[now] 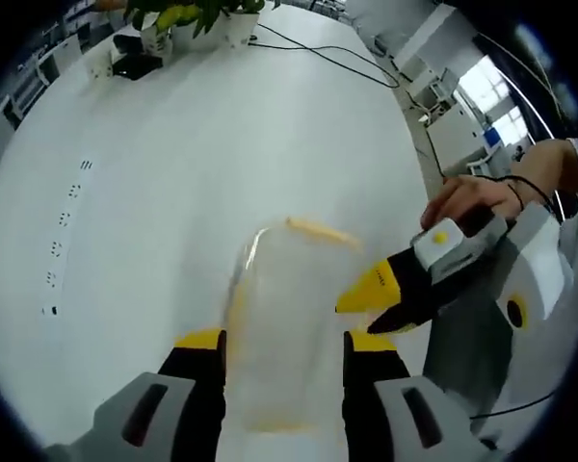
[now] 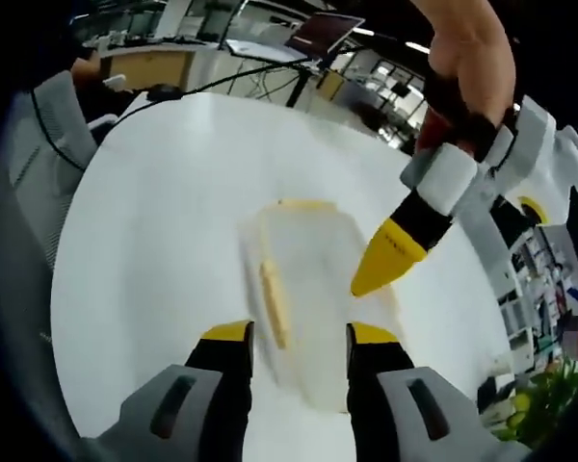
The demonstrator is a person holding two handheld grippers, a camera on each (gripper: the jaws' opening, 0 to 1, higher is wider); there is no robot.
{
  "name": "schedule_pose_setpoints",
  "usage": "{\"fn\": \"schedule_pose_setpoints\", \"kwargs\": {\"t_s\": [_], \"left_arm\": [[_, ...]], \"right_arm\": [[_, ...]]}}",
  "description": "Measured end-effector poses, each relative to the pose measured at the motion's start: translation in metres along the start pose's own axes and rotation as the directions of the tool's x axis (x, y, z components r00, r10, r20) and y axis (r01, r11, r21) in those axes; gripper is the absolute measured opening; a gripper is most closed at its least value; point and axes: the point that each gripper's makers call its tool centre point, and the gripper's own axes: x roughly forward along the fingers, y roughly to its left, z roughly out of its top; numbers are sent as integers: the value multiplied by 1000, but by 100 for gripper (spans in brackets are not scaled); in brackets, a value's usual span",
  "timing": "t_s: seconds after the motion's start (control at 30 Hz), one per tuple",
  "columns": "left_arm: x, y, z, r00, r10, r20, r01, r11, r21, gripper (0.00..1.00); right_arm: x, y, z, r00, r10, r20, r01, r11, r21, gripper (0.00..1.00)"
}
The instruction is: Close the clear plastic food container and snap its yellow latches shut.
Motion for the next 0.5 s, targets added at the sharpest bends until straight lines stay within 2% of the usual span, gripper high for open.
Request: {"fn": "schedule_pose_setpoints", "kwargs": {"t_s": [0.07, 0.17, 0.37, 0.5], "left_arm": [[-4, 2, -3, 1000, 7, 13, -7, 1000, -9, 43], [-11, -5, -13, 998, 27, 50, -25, 999, -34, 43], [-8, -10, -36, 996, 53, 67, -49, 996, -68, 45], [-9, -15, -46, 990, 84, 116, -71, 991, -113, 45]], "right_arm": [[-3, 0, -1, 1000, 6, -1, -6, 1000, 20, 35], [-8, -3, -2, 1000, -2, -11, 2, 1000, 16, 35], [-14, -6, -11, 999, 8, -35, -7, 999, 40, 36], [-19, -8, -21, 999, 15, -49, -11, 996, 86, 36]]}}
